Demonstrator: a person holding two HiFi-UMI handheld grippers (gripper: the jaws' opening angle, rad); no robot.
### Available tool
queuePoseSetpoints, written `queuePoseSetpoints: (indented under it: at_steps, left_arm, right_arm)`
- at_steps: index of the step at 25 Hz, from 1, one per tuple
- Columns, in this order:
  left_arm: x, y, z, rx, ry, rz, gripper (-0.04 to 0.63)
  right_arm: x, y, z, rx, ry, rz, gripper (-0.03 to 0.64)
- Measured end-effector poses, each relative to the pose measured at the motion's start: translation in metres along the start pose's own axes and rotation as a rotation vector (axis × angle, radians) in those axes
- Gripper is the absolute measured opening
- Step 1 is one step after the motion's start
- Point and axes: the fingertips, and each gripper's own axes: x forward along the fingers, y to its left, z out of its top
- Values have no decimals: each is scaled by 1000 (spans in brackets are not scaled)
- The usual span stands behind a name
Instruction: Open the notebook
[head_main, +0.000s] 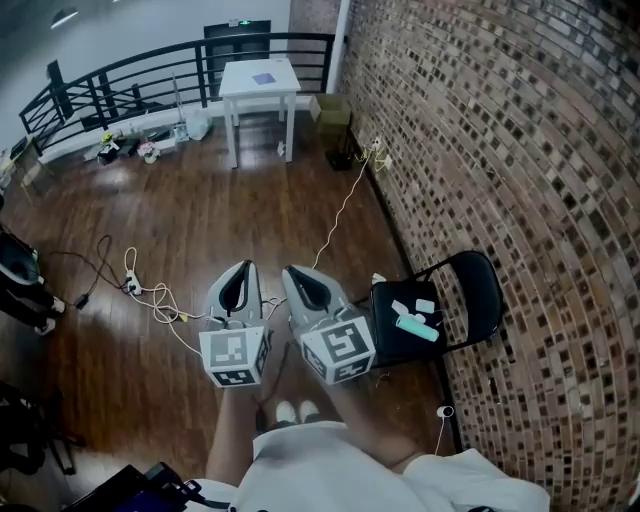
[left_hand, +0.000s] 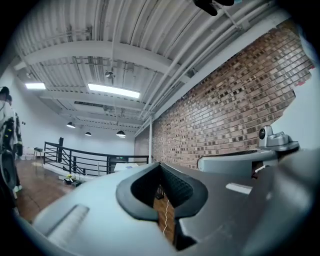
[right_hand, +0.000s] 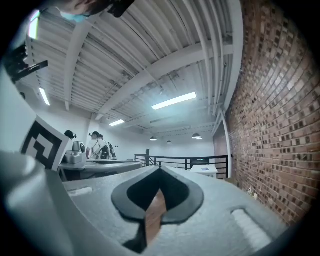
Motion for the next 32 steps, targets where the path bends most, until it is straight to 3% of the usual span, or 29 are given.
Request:
queuePoseSetpoints:
  at_steps: [9,15,32]
  left_arm:
    - [31,12,11,23,-21,41,15]
    - [55,2,-8,-20,28,28,15]
    - [120,-21,-31,4,63,-9,15]
  right_arm:
    - [27,-21,11,-19,-25,34,-9]
    - [31,-48,0,15,-4,21,-9]
    - [48,-118,-24,99,22,-6,-9]
